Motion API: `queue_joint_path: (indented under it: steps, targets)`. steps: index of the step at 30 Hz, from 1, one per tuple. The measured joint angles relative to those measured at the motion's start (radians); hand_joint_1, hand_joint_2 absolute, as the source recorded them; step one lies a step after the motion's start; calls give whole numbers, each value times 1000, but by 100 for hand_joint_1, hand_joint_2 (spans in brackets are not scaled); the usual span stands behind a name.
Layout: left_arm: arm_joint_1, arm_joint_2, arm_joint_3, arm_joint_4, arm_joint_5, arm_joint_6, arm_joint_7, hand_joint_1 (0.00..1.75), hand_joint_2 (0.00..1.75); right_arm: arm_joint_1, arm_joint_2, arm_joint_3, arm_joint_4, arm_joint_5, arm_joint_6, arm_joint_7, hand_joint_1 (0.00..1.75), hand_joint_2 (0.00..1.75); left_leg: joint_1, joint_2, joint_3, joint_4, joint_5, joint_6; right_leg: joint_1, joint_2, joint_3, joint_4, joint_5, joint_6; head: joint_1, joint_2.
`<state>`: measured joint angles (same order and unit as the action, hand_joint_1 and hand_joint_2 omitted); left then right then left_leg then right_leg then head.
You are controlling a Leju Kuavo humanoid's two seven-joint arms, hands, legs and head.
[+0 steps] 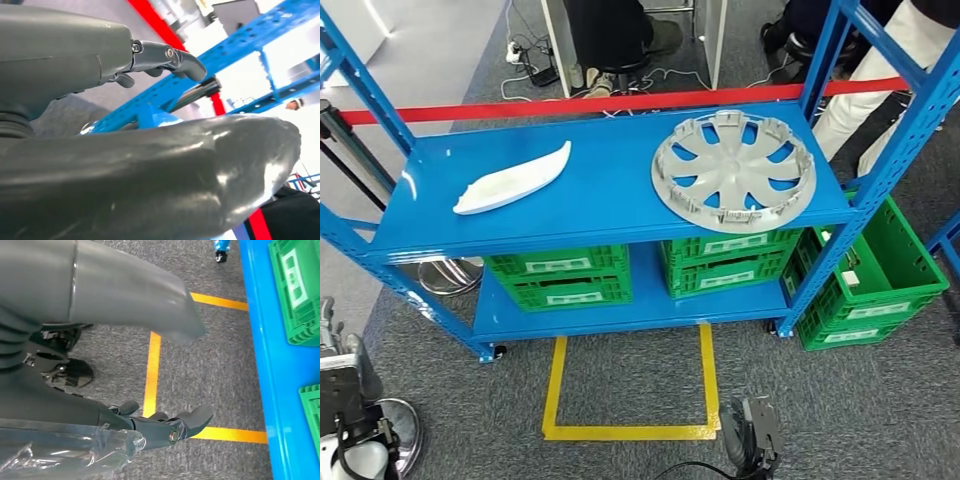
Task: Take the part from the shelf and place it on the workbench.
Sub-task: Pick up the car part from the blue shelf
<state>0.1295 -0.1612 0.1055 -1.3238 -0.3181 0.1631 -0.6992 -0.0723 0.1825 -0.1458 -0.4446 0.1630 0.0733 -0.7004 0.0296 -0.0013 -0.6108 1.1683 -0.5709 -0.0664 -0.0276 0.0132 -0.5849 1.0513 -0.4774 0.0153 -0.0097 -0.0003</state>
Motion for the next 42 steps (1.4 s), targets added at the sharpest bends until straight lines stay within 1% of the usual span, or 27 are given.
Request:
queue_joint_path:
  steps: [1,2,3,4,6,7,8,11,12,14,16,18,19,20,23,24,25,27,29,31,33,34,35,37,38,39,42]
  targets:
    - [2,3,-4,-7,-6,5,0,0,0,0,0,-1,1,1,0,0,0,0,-2,0,-50,68,-14,2,3,0,6,0,-6,-3,-1,0]
    - [5,5,-8,-12,-11,11,0,0,0,1,0,-1,2,1,0,0,0,0,-4,0,-87,108,-8,7,5,2,15,-1,-14,-5,-2,0]
    - [8,6,-10,-18,-16,18,0,0,0,2,0,-2,4,1,0,0,0,0,-7,0,-106,110,21,13,8,4,27,-1,-23,-6,-2,0]
    - [11,7,-14,-23,-19,24,0,0,0,2,0,-3,6,2,-1,0,0,0,-11,0,-107,76,69,22,11,6,41,-2,-33,-6,-2,0]
    - [15,10,-21,-35,-21,36,0,0,0,1,2,-4,10,3,-2,0,0,0,-23,0,-79,-45,174,44,15,10,68,-6,-55,-1,-1,0]
    - [17,12,-25,-40,-20,41,0,0,0,-1,3,-4,12,4,-3,0,0,0,-29,0,-60,-101,199,53,17,12,78,-10,-65,3,-1,0]
    - [19,13,-29,-45,-19,44,0,0,0,-2,4,-4,14,5,-4,0,0,0,-33,0,-46,-137,204,56,19,13,84,-17,-72,8,-1,0]
    - [22,14,-37,-58,-17,49,0,0,0,-5,5,-4,17,7,-5,0,0,0,-30,-1,-19,-176,178,55,20,10,105,-24,-71,24,-2,0]
    - [23,14,-39,-62,-17,50,0,0,0,-7,5,-5,17,7,-6,0,0,0,-28,-2,-8,-183,173,59,20,7,101,-4,-69,29,-1,0]
    - [26,15,-43,-65,-17,50,0,0,0,-12,5,-5,19,8,-6,-1,0,0,-25,-3,16,-189,158,67,21,-1,46,93,-84,35,1,0]
    - [29,16,-46,-65,-17,50,0,0,0,-11,5,-7,22,8,-6,-1,0,0,-25,-3,39,-190,138,71,22,-3,-42,219,-138,38,3,0]
    - [33,16,-49,-65,-17,50,0,0,0,-6,5,-9,24,7,-6,0,0,0,-25,-5,69,-190,113,71,22,-3,-101,257,-180,40,4,0]
    - [34,16,-49,-65,-17,50,0,0,0,-5,5,-10,25,7,-6,0,0,0,-25,-6,86,-190,101,70,22,-3,-110,230,-170,40,4,0]
    - [35,16,-51,-65,-17,51,0,0,0,-5,5,-11,25,7,-7,0,0,0,-25,-7,105,-190,87,69,22,-4,-109,179,-131,38,5,0]
    - [34,16,-54,-64,-15,61,0,0,0,0,5,-15,30,7,-7,0,0,0,-28,-9,147,-189,45,56,25,-12,-98,22,58,24,5,0]
    - [34,17,-54,-64,-15,66,0,0,0,2,5,-17,32,7,-7,1,0,0,-29,-9,154,-190,37,49,27,-13,-97,3,89,14,4,0]
    - [33,16,-55,-64,-16,70,0,0,0,1,5,-18,33,7,-7,1,0,0,-30,-10,159,-190,35,43,28,-13,-92,1,91,5,4,0]
    - [29,16,-58,-64,-22,76,0,0,0,-5,5,-22,33,8,-8,0,0,0,-29,-10,149,-162,45,32,26,-10,-77,-6,84,-10,4,0]
    - [25,18,-62,-64,-28,80,0,0,0,-11,5,-26,33,8,-8,0,0,0,-27,-9,90,-65,40,20,21,-6,-55,-16,71,-21,3,0]
    - [24,21,-63,-64,-29,81,0,0,0,-9,5,-28,34,9,-8,0,0,0,-25,-8,7,48,-13,9,19,-3,-31,-23,53,-23,3,0]
    - [25,23,-63,-64,-31,82,0,0,0,-4,5,-29,35,9,-9,0,0,0,-23,-8,-49,89,-56,5,18,-1,-2,-24,30,-22,3,0]
    - [25,24,-63,-64,-34,84,0,0,0,-3,5,-29,36,10,-9,0,0,0,-22,-8,-59,71,-47,6,17,1,15,-25,19,-21,2,0]
    - [25,25,-64,-64,-39,85,0,0,0,-3,5,-29,37,10,-9,0,0,0,-22,-8,-59,28,-11,8,16,2,32,-25,6,-19,2,0]
    - [27,30,-68,-62,-53,87,0,0,0,-5,5,-29,39,12,-8,0,0,0,-22,-4,-52,-94,116,15,17,4,58,-23,-18,-11,1,0]
    - [28,33,-72,-59,-63,85,0,0,0,-6,6,-30,40,14,-8,0,0,0,-23,-1,-50,-141,168,20,18,6,66,-24,-30,-5,0,0]
    - [30,36,-76,-57,-74,82,0,0,0,-7,6,-30,41,15,-7,0,0,0,-23,1,-50,-171,200,27,21,7,77,-25,-39,2,-1,0]
    - [25,42,-84,-50,-105,71,0,0,0,-16,6,-31,42,20,-5,0,0,0,-21,0,-30,-187,201,47,24,6,104,-25,-50,21,2,0]
